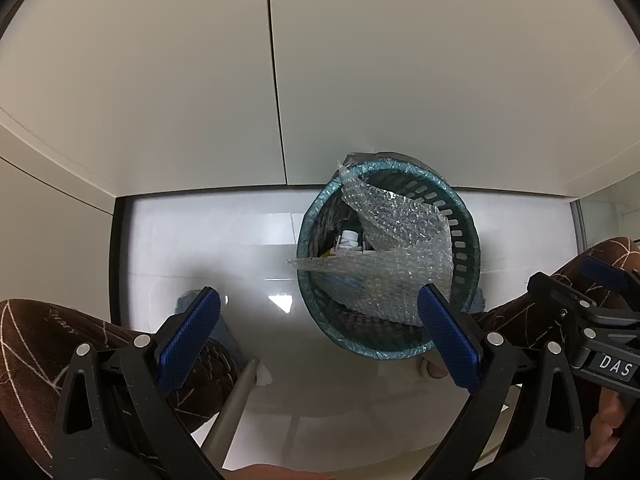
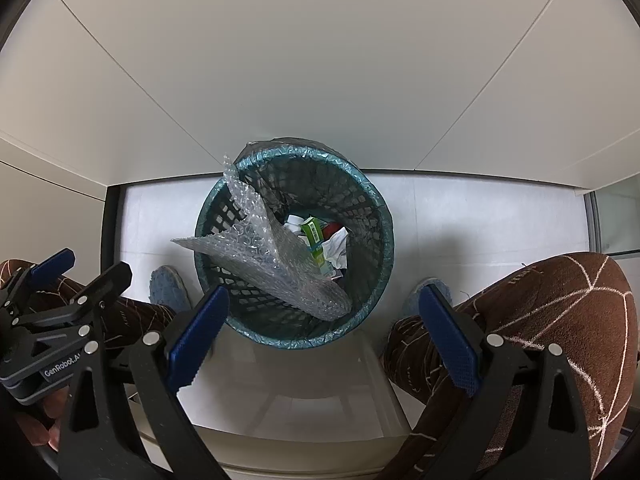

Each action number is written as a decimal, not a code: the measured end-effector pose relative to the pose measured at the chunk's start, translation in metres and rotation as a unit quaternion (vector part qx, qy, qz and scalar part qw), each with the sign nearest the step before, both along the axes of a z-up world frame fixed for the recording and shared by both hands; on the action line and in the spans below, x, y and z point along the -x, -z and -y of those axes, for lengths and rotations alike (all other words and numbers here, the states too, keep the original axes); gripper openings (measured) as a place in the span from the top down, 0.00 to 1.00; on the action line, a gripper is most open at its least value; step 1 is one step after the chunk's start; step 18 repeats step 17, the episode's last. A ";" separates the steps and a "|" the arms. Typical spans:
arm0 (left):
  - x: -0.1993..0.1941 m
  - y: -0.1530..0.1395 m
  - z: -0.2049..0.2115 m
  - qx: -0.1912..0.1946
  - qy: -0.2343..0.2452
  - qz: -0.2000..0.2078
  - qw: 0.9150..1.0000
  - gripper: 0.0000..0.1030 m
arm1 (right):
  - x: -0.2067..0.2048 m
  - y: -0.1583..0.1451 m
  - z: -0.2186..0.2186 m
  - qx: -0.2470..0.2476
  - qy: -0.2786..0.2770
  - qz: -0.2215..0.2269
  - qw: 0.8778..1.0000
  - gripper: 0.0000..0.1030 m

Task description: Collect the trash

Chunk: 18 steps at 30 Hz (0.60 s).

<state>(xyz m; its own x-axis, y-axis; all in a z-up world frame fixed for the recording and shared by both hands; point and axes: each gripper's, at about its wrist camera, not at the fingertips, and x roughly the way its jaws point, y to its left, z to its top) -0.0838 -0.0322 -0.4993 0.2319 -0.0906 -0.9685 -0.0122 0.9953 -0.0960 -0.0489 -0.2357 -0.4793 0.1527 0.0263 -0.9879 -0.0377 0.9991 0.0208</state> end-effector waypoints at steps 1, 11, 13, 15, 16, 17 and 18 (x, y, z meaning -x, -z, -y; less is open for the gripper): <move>0.000 -0.001 0.001 -0.002 0.001 0.002 1.000 0.06 | 0.000 0.000 0.000 0.000 0.000 0.000 1.000 0.11; -0.001 0.000 0.000 0.000 0.007 0.002 1.000 0.06 | 0.000 0.000 0.000 0.001 -0.001 0.000 1.000 0.11; -0.001 0.000 -0.001 0.000 0.005 0.004 1.000 0.06 | 0.000 0.000 0.000 0.000 0.000 0.000 1.000 0.11; -0.001 0.000 -0.002 0.003 0.003 0.003 1.000 0.06 | 0.001 0.000 0.000 0.001 0.000 0.000 1.000 0.11; -0.001 0.000 -0.003 0.003 0.002 0.002 1.000 0.06 | 0.000 0.000 0.000 0.001 0.000 0.000 1.000 0.11; -0.001 0.000 -0.003 0.004 0.001 0.002 1.000 0.06 | 0.001 0.000 0.000 0.001 0.000 0.000 1.000 0.11; -0.001 0.000 -0.003 0.004 0.001 0.002 1.000 0.06 | 0.001 0.000 0.000 0.001 0.000 0.000 1.000 0.11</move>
